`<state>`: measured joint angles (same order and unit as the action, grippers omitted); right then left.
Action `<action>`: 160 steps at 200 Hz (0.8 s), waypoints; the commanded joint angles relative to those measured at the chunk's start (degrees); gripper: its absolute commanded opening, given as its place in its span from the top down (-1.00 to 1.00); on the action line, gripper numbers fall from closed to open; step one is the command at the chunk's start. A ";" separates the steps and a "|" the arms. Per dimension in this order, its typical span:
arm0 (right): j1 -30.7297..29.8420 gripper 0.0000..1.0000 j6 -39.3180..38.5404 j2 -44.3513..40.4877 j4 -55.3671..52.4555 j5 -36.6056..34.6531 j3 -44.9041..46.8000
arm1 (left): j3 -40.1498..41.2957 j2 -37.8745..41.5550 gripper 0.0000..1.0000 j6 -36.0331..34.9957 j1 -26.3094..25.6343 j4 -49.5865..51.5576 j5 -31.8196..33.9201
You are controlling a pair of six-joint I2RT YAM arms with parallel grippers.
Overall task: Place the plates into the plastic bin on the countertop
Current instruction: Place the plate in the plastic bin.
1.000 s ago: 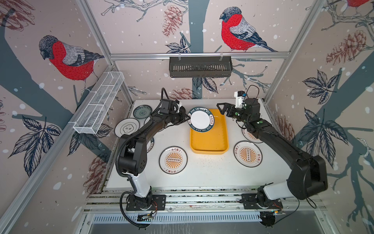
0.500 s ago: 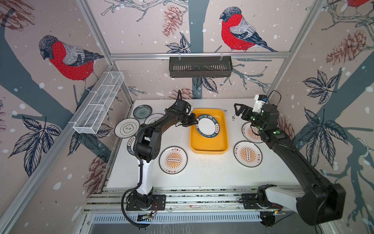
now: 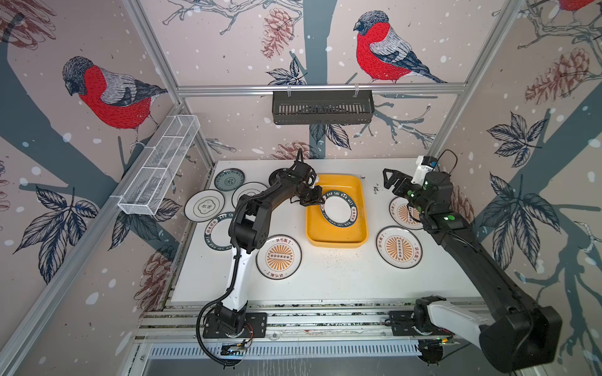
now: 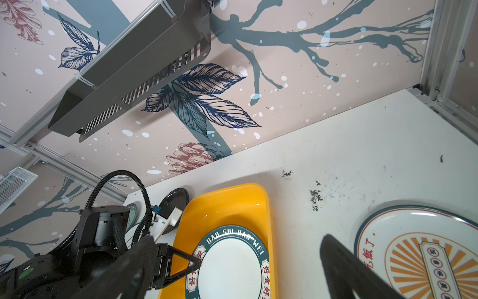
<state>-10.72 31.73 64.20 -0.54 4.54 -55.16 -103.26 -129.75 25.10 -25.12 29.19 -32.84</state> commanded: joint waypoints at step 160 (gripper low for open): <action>-0.08 -0.99 0.21 0.82 0.80 -2.15 -0.64 | -8.72 -2.98 -0.08 -0.22 -0.01 4.32 9.19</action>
<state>-10.74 31.75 64.66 -0.93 3.07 -55.18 -110.37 -133.08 25.08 -25.17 32.62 -23.92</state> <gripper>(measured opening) 0.995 0.519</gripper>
